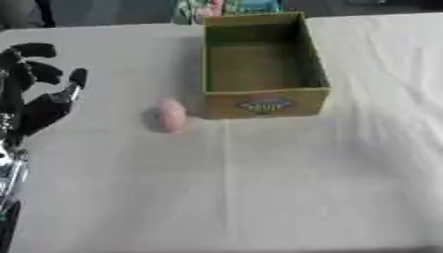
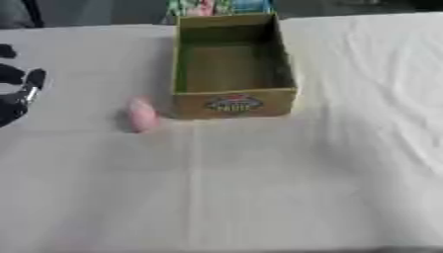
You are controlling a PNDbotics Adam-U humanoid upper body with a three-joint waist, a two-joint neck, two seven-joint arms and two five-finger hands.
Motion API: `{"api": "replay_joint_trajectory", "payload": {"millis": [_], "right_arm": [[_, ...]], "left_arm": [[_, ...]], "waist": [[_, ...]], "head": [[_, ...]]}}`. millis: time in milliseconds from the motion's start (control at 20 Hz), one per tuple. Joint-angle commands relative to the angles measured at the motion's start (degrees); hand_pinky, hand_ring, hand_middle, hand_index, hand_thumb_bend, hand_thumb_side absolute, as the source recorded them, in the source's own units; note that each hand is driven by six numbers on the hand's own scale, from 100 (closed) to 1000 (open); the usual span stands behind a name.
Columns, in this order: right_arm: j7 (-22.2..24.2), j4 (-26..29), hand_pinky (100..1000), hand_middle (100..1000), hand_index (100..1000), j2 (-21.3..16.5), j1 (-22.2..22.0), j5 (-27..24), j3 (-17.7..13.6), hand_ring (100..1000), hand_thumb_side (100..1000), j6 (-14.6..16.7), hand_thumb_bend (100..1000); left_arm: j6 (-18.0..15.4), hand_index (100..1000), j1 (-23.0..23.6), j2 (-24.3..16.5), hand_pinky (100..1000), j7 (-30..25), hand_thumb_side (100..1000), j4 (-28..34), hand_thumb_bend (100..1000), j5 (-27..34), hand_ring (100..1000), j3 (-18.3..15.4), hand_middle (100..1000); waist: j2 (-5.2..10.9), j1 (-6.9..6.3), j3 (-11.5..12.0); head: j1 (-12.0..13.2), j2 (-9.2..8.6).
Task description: Pick up objects on the table and place them in the box.
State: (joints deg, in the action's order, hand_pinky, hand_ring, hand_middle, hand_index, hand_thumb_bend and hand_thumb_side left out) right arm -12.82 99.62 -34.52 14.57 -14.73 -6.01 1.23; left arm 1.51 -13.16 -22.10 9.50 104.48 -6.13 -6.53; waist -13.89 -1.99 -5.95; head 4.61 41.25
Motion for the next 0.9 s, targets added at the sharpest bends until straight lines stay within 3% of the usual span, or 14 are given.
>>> {"api": "replay_joint_trajectory", "payload": {"millis": [50,650,900], "right_arm": [[0.2,0.5,641,706,818,-1.1,0.4,-0.3,-0.7,714,274,0.1,100],[0.2,0.4,641,706,819,-1.1,0.4,-0.3,-0.7,714,274,0.1,100],[0.3,0.4,641,706,819,-1.1,0.5,-0.4,-0.6,714,274,0.0,100]], "left_arm": [[-0.1,711,-0.5,-0.9,572,-0.5,135,1.2,460,-0.2,561,-0.4,633],[0.1,718,-0.8,-1.5,579,-2.8,157,1.0,494,-0.8,566,0.0,638],[0.4,738,-1.7,-3.6,594,-8.4,171,0.7,509,-3.0,588,2.2,667]], "waist": [[1.03,0.18,-0.1],[1.09,0.13,-0.1],[1.17,0.17,-0.4]], "head": [[-0.1,-0.5],[-0.2,-0.41],[0.0,-0.48]]}}
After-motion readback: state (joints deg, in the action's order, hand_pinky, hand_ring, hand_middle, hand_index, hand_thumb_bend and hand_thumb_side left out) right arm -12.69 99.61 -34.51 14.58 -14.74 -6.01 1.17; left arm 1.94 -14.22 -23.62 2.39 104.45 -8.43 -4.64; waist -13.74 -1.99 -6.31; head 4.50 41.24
